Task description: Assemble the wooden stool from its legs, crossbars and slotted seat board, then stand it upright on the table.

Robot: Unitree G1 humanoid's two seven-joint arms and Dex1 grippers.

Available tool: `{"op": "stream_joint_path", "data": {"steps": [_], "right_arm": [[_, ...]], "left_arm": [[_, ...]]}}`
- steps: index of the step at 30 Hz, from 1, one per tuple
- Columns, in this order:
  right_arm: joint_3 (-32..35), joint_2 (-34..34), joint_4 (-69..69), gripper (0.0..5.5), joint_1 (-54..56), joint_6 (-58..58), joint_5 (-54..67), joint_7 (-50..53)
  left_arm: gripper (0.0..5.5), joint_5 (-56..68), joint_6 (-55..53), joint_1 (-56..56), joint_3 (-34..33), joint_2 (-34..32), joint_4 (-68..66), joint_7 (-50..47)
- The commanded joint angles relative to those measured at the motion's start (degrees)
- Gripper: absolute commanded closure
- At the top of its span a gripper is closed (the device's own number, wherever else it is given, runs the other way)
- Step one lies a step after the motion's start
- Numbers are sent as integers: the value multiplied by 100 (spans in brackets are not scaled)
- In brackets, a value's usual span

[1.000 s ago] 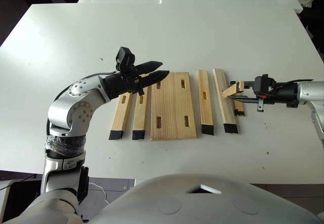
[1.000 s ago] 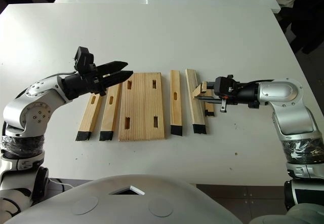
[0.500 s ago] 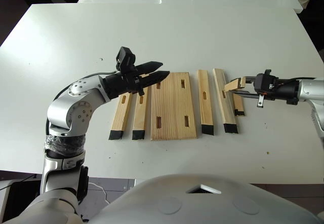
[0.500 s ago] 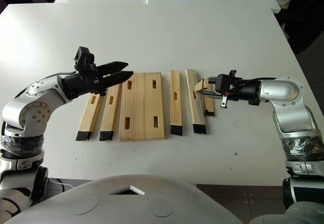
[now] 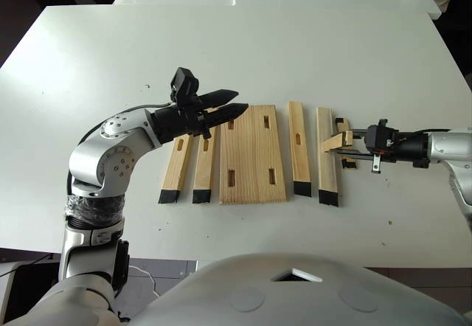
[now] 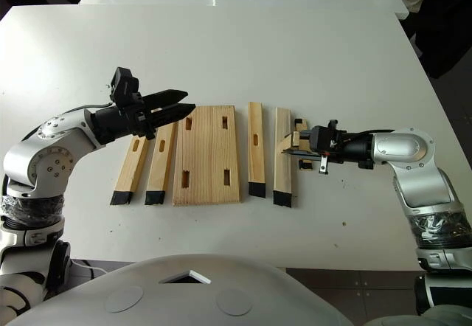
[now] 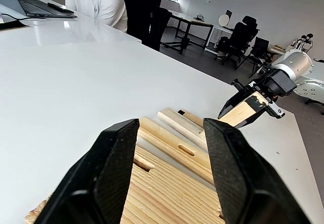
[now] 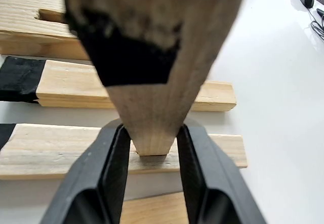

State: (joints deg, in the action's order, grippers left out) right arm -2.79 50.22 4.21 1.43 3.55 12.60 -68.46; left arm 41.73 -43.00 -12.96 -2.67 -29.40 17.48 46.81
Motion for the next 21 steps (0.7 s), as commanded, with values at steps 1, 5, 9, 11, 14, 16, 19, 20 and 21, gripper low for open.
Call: {"op": "stream_joint_path", "data": {"steps": [1, 5, 9, 11, 14, 16, 19, 20, 21], "right_arm": [[-23, 168, 11, 420, -7, -519, 98, -127], [-290, 193, -431, 420, 258, -608, -134, -280], [-716, -60, -885, 420, 660, -669, -264, -399], [-891, -158, -1029, 420, 780, -683, -313, -423], [-1003, -211, -1216, 420, 834, -688, -307, -432], [-983, -217, -1367, 420, 855, -754, -223, -455], [-910, -235, -1668, 420, 866, -780, -162, -449], [-906, -255, -1792, 420, 873, -750, -170, -438], [-917, -281, -1929, 420, 884, -730, -176, -432]], "left_arm": [[314, -7, -49, -73, 39, -67, 45, -18], [314, -20, -41, -74, 50, -51, 36, -39], [314, -61, -32, -148, 147, -6, -31, -31], [314, -62, -53, -212, 199, 0, -61, -2], [314, -57, -88, -285, 285, -20, -86, 56], [314, -53, -108, -296, 320, -42, -89, 80], [314, -65, -116, -264, 337, -76, -90, 108], [314, -68, -116, -251, 339, -81, -85, 112], [314, -69, -121, -247, 348, -81, -80, 113]]}}
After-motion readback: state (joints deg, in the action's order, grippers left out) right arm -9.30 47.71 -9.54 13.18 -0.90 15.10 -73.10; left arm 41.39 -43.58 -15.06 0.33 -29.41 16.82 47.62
